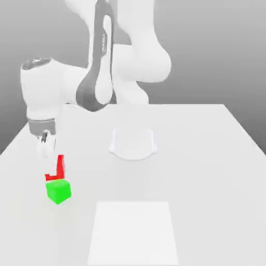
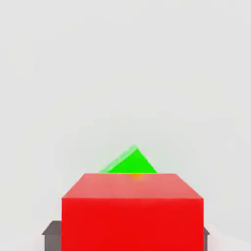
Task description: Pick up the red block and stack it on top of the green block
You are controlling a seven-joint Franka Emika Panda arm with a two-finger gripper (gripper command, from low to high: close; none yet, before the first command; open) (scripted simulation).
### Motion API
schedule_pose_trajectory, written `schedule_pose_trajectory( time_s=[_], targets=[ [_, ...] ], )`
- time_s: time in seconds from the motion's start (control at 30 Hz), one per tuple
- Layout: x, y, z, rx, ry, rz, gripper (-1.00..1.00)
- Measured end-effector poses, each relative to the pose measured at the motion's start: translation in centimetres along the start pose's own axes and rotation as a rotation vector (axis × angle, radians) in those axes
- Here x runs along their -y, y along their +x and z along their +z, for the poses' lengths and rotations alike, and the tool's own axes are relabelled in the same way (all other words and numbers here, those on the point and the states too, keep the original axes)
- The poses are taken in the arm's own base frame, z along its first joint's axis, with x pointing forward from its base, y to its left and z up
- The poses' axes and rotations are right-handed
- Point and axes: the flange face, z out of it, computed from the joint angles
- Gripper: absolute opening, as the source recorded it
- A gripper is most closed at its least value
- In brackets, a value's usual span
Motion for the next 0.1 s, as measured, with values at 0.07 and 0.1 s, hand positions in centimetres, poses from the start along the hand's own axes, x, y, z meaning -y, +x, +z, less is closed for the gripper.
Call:
schedule_pose_trajectory(
  time_s=[0.07, 0.1],
  targets=[
    [-0.07, 0.04, 0.56, -0.001, 0.0, 0.001, 1.0],
    [-0.07, 0.05, 0.56, -0.001, 0.0, 0.001, 1.0]
  ],
)
